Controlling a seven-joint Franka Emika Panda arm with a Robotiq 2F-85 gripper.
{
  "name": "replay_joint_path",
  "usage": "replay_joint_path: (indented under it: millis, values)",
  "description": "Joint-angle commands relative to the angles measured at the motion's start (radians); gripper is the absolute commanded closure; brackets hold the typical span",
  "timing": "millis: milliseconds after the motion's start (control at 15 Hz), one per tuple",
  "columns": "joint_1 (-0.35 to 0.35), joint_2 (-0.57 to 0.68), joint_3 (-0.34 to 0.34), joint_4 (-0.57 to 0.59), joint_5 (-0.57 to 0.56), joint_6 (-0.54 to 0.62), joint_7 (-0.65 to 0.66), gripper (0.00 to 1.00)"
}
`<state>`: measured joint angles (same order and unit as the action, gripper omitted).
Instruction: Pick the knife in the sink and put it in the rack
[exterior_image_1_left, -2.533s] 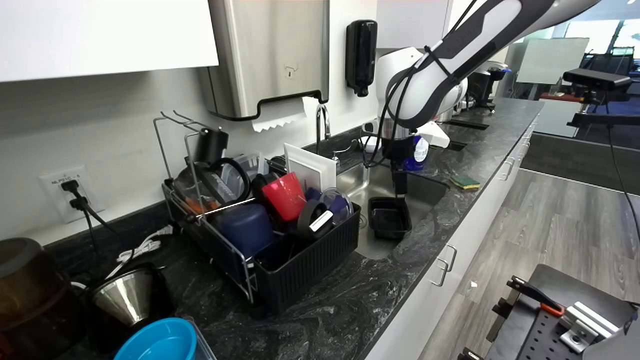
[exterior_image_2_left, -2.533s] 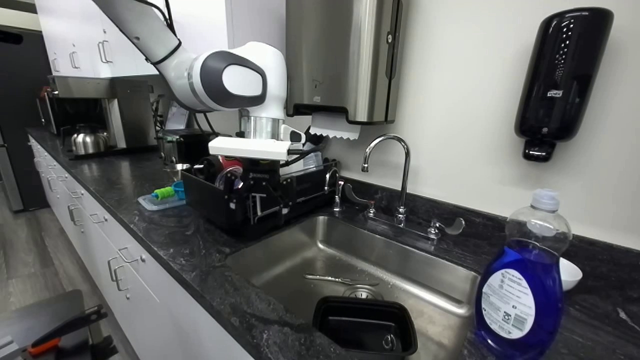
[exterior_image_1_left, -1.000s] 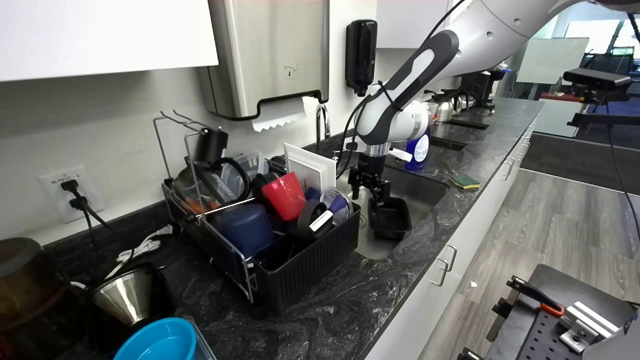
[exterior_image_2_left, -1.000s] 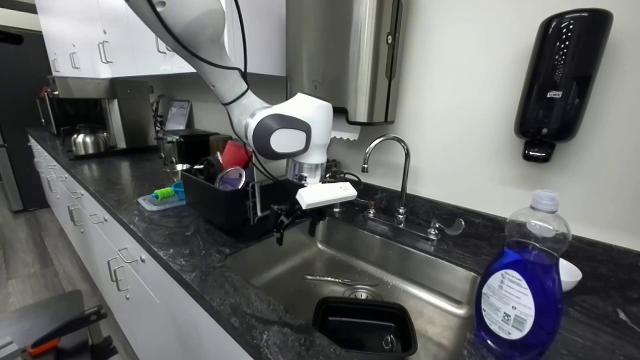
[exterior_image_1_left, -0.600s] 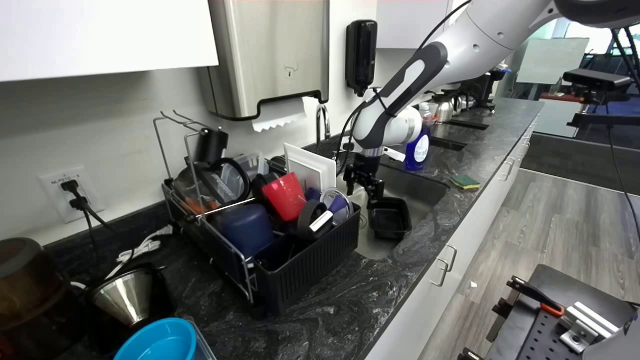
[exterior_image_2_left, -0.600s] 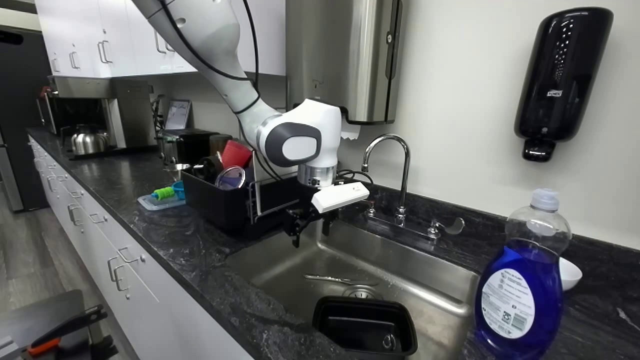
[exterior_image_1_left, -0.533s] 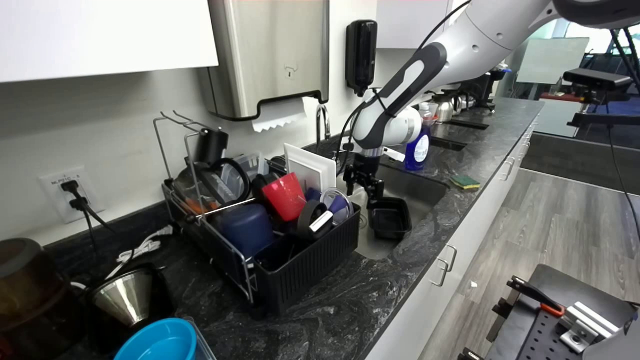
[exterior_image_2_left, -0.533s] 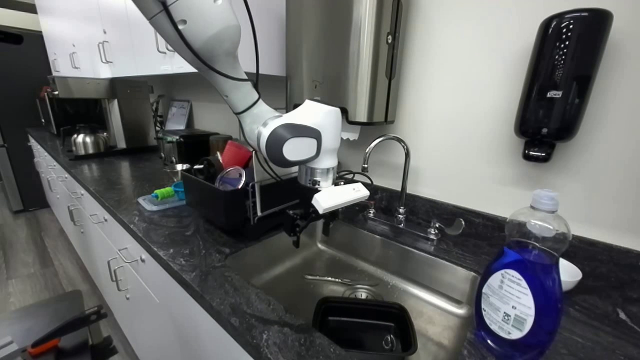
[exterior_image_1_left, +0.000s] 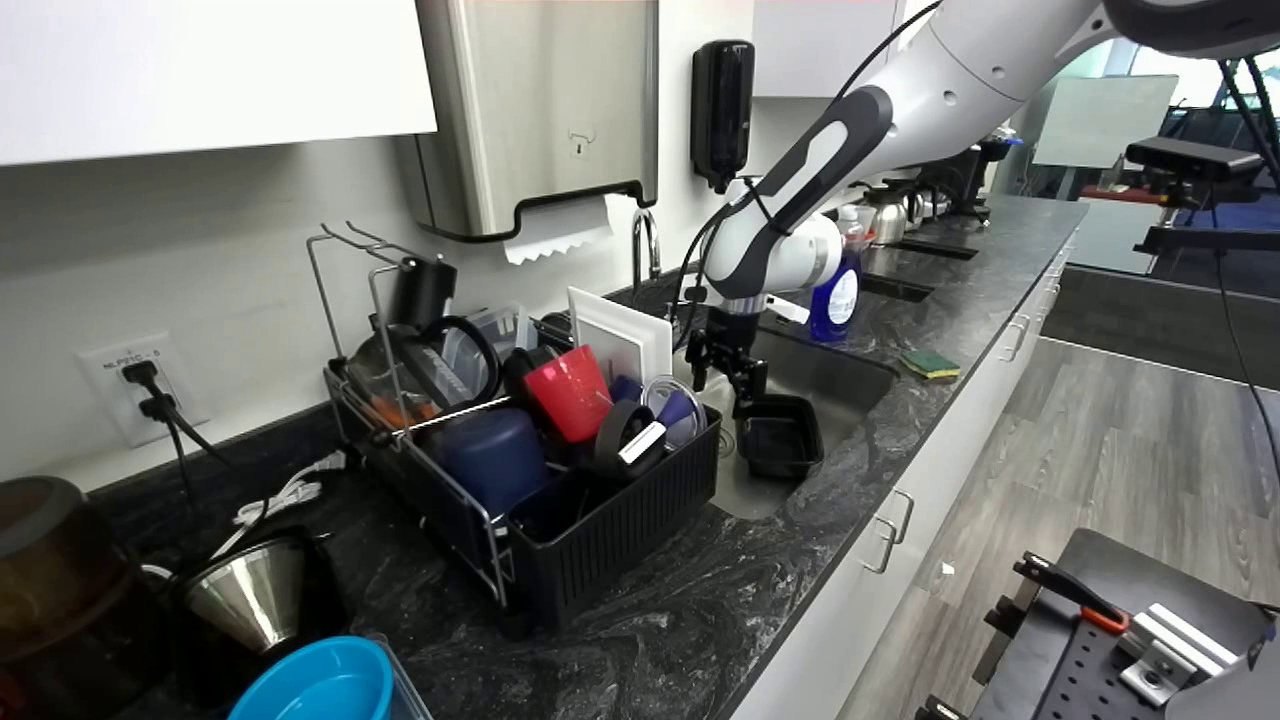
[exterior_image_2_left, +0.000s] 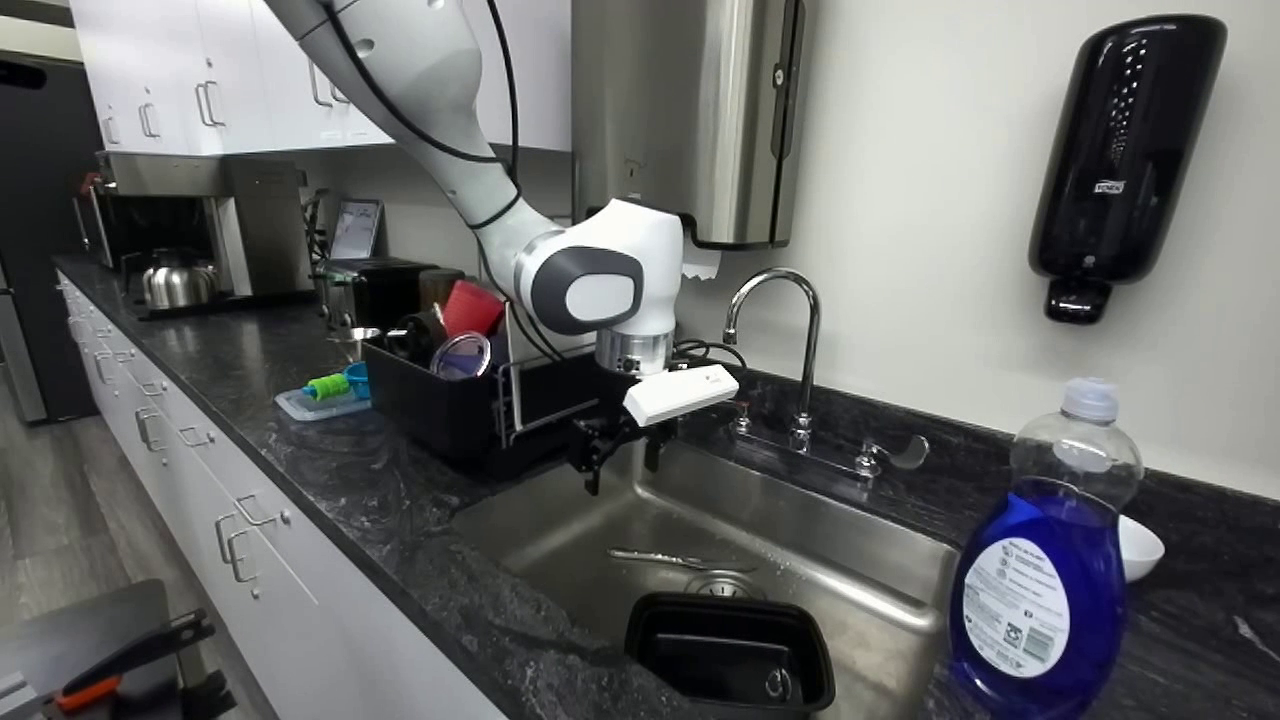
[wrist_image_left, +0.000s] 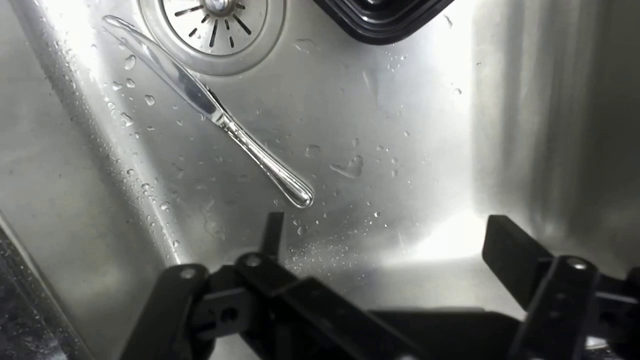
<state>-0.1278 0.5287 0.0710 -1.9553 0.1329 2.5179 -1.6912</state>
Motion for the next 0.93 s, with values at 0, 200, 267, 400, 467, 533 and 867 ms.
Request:
replay_joint_path:
  millis: [0,200,267,400,467,533,867]
  values:
    - [-0.03,0.028,0.036,0.024,-0.012,0.027,-0.033,0.0]
    - [-0.049,0.054,0.071,0.038,0.003,0.048,-0.097,0.0]
    - [-0.06,0.065,0.088,0.041,0.01,0.057,-0.126,0.0]
    - [-0.089,0.089,0.124,0.043,0.024,0.085,-0.196,0.0]
    - [-0.103,0.101,0.14,0.045,0.029,0.097,-0.228,0.0]
    - [-0.121,0.113,0.158,0.049,0.037,0.106,-0.265,0.0]
    - [-0.181,0.163,0.208,0.066,0.049,0.111,-0.407,0.0]
